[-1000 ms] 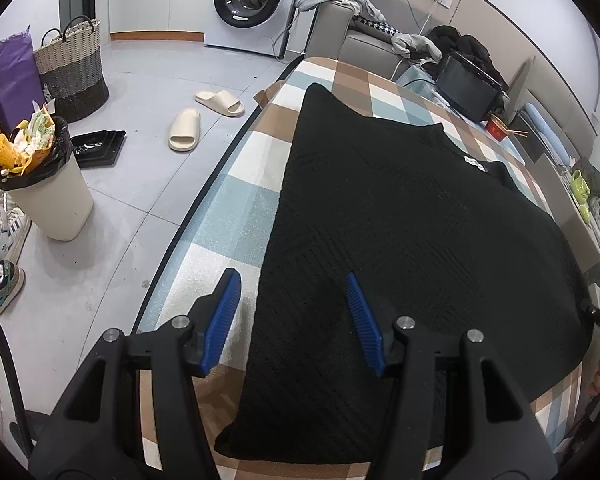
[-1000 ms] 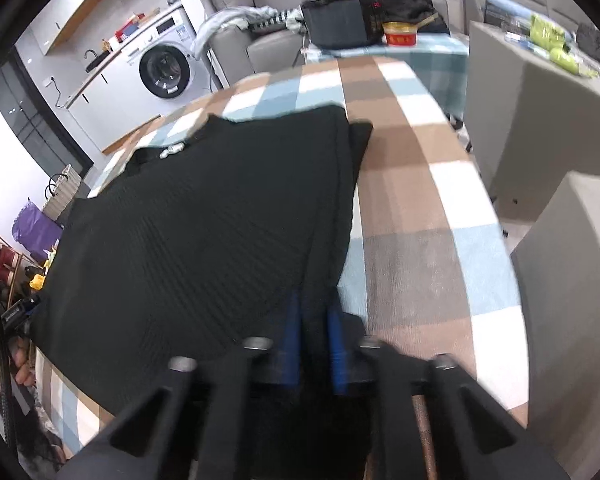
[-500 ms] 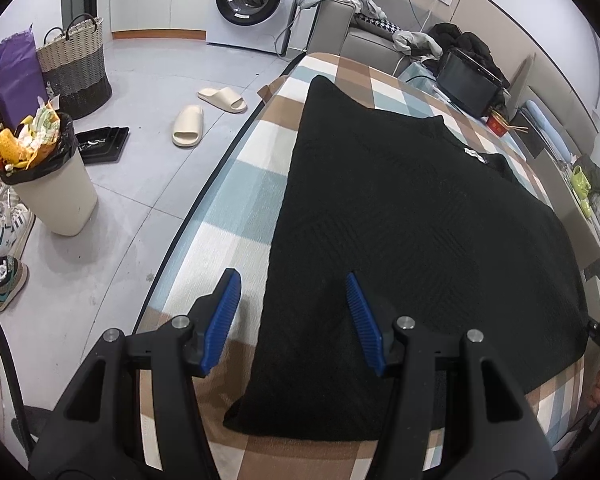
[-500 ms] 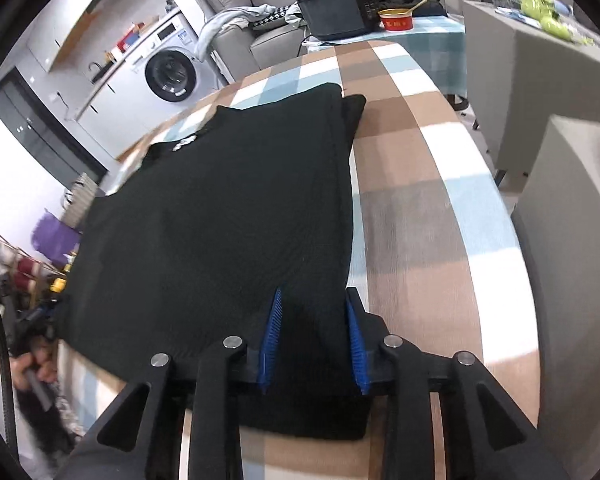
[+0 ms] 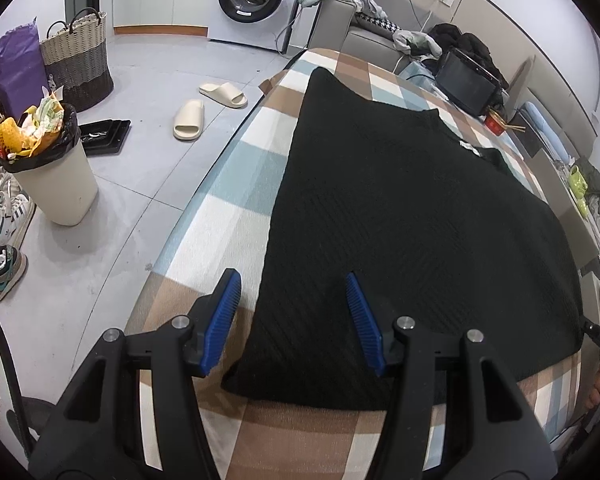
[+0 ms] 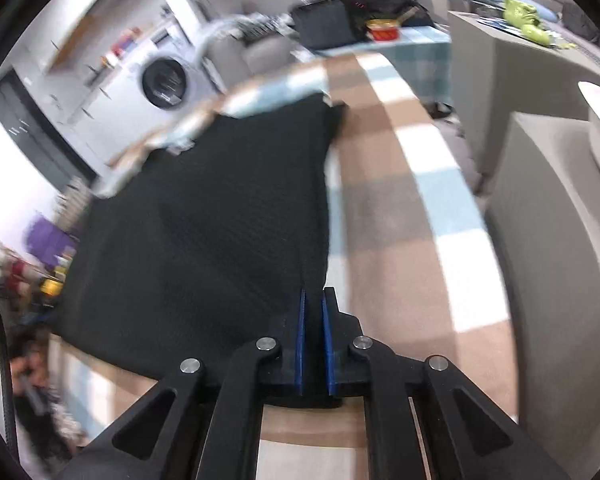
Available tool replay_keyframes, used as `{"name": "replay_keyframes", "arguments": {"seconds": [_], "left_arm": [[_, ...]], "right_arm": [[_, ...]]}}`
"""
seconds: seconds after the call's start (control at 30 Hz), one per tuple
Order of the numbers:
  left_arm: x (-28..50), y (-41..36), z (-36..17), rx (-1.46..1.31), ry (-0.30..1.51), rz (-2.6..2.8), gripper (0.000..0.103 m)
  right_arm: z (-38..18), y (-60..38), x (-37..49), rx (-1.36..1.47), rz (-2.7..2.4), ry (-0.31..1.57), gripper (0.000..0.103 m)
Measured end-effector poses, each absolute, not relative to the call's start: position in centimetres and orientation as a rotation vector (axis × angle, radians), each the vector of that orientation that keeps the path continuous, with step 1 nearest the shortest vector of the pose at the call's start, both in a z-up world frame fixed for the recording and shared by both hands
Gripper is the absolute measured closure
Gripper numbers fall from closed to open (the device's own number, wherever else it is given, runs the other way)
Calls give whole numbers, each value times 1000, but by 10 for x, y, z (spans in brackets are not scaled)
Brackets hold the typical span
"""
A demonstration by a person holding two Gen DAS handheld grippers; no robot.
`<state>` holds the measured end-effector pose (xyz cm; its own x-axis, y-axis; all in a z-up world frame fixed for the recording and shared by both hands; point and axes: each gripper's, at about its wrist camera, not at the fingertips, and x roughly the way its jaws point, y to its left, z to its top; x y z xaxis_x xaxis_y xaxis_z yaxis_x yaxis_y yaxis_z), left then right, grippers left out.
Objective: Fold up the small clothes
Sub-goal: 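Pinch the folded edge with the right gripper and press it flat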
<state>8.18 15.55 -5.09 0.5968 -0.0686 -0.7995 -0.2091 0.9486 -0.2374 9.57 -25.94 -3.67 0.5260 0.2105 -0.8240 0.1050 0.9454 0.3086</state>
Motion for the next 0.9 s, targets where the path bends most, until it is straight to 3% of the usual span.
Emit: {"name": "replay_keyframes", "arguments": {"seconds": [0.1, 0.2, 0.27, 0.3, 0.33, 0.43, 0.57, 0.7, 0.9], "left_arm": [[75, 153, -52, -324, 936, 88, 51], [68, 152, -53, -332, 938, 87, 51], [64, 150, -55, -327, 935, 80, 51], [62, 150, -56, -325, 935, 78, 57], [60, 149, -57, -325, 929, 70, 75], [54, 148, -55, -303, 906, 63, 87], [45, 153, -48, -304, 888, 100, 86], [34, 164, -43, -342, 921, 166, 57], [11, 172, -39, -433, 914, 194, 54]], "right_arm": [[-27, -261, 90, 366, 72, 978, 82], [-11, -258, 80, 360, 54, 892, 62], [-4, -248, 78, 345, 71, 866, 61], [-1, -242, 78, 330, 82, 864, 58], [0, -236, 78, 321, 91, 861, 56], [-2, -221, 83, 304, 139, 873, 54], [-5, -211, 89, 287, 137, 888, 54], [1, -199, 90, 271, 157, 876, 54], [8, -176, 91, 267, 217, 845, 37]]}}
